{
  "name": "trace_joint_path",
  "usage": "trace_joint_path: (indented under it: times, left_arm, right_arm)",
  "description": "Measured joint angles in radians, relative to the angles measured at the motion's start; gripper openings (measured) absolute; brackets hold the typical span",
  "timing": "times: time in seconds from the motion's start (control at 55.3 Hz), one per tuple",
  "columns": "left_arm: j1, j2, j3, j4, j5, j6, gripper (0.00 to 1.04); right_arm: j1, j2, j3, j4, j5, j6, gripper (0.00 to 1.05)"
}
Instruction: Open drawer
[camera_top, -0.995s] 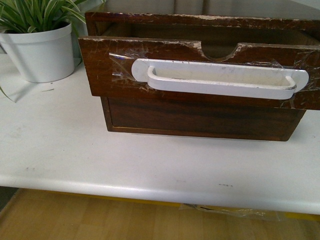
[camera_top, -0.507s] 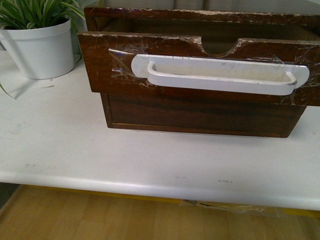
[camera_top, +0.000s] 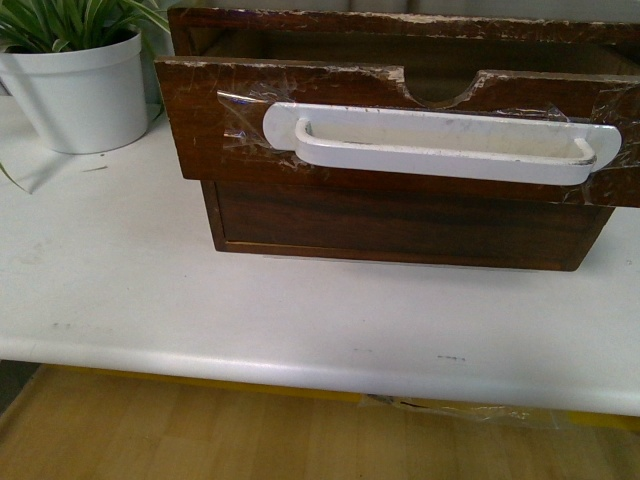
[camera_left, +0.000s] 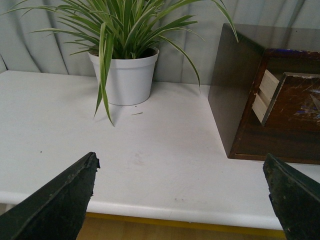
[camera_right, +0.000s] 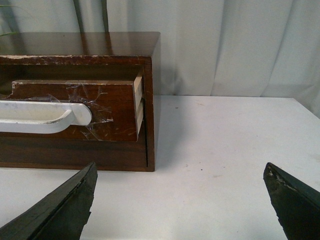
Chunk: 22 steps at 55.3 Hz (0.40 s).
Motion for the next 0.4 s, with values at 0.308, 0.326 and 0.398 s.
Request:
trace_joint_path:
  times: [0.308,0.326,0.398]
  left_arm:
    - [0.0,0.0,0.0,0.0,0.0,0.0,0.99]
    - [0.0,0.0,0.0,0.0,0.0,0.0,0.99]
    - [0.0,0.0,0.0,0.0,0.0,0.0,0.99]
  right_arm:
    - [0.0,0.0,0.0,0.0,0.0,0.0,0.96]
    - [0.0,0.0,0.0,0.0,0.0,0.0,0.96]
    - [0.0,0.0,0.0,0.0,0.0,0.0,0.96]
